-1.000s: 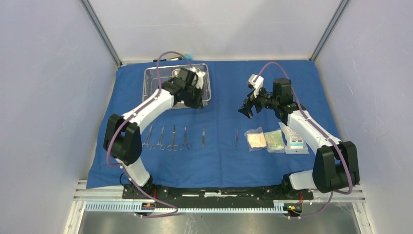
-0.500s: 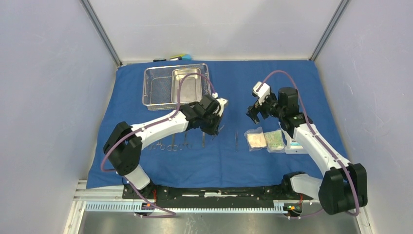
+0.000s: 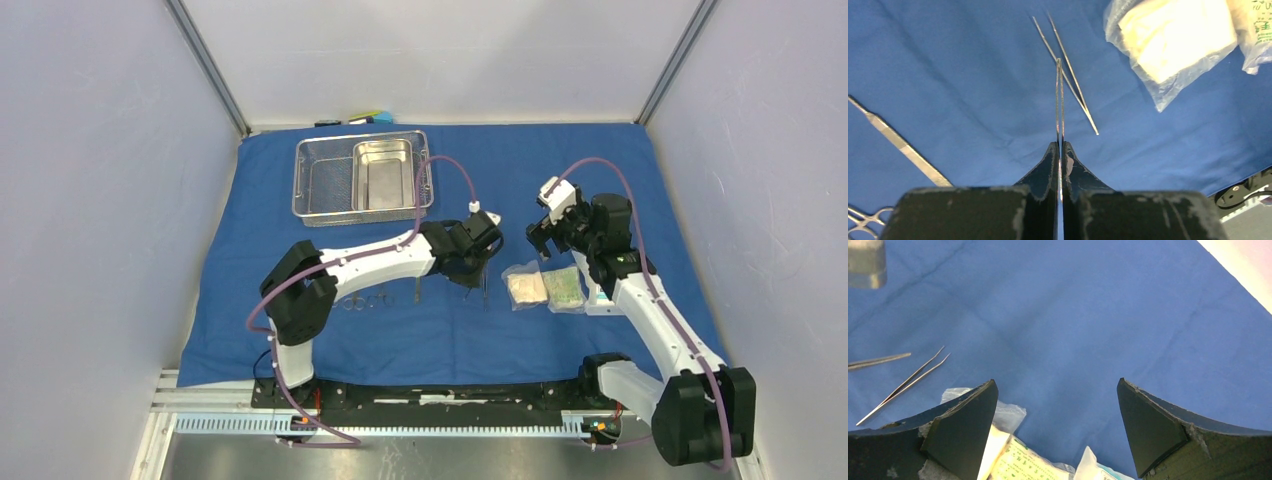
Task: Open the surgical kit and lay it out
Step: Place the medical item in the surgical kit.
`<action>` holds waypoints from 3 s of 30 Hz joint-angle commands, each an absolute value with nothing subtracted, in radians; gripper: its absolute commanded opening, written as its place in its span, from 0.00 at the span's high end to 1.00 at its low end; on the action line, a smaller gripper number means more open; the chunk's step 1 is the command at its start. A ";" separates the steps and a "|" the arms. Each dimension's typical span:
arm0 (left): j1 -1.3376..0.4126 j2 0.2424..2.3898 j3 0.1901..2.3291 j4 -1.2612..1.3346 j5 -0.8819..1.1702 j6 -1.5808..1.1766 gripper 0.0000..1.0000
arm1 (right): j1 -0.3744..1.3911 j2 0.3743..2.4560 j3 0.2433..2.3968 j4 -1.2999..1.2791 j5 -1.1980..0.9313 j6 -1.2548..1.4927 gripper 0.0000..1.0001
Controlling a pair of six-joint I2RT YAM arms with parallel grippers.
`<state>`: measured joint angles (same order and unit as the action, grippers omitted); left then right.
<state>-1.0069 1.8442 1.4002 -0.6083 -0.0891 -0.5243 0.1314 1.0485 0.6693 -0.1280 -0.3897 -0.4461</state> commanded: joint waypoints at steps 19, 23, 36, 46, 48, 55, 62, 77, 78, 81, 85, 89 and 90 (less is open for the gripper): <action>-1.020 1.989 1.549 -0.742 -0.219 -0.778 0.98 | 0.036 0.976 0.623 -0.061 -0.423 -0.420 0.03; -1.020 2.018 1.576 -0.759 -0.242 -0.776 0.98 | 0.033 0.972 0.616 -0.059 -0.430 -0.420 0.03; -1.019 2.062 1.601 -0.761 -0.227 -0.818 0.98 | 0.027 0.955 0.603 -0.058 -0.439 -0.422 0.03; -1.019 2.076 1.580 -0.748 -0.194 -0.834 0.97 | 0.025 0.948 0.601 -0.060 -0.442 -0.423 0.03; -1.020 2.070 1.561 -0.733 -0.179 -0.840 0.95 | 0.025 0.946 0.600 -0.060 -0.443 -0.424 0.03; -1.020 2.088 1.572 -0.725 -0.150 -0.835 0.83 | 0.023 0.939 0.595 -0.060 -0.442 -0.428 0.03; -1.020 2.098 1.559 -0.716 -0.127 -0.842 0.83 | 0.023 0.938 0.597 -0.064 -0.444 -0.428 0.03; -1.020 2.073 1.545 -0.691 -0.106 -0.831 0.75 | 0.023 0.942 0.594 -0.061 -0.452 -0.428 0.03; -1.019 2.074 1.545 -0.690 -0.105 -0.831 0.75 | 0.023 0.940 0.594 -0.061 -0.451 -0.428 0.03; -1.019 2.074 1.545 -0.688 -0.102 -0.831 0.75 | 0.023 0.939 0.592 -0.061 -0.452 -0.428 0.03; -1.020 2.068 1.545 -0.687 -0.099 -0.831 0.75 | 0.024 0.937 0.590 -0.061 -0.451 -0.428 0.03; -1.019 2.051 1.536 -0.684 -0.103 -0.832 0.74 | 0.023 0.938 0.589 -0.061 -0.454 -0.428 0.03; -1.020 2.046 1.533 -0.683 -0.109 -0.833 0.74 | 0.023 0.938 0.589 -0.061 -0.454 -0.428 0.03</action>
<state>-1.0180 2.0888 1.5486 -0.7082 -0.1062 -0.8070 0.0277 0.9562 0.5915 -0.0906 -0.4389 -0.4313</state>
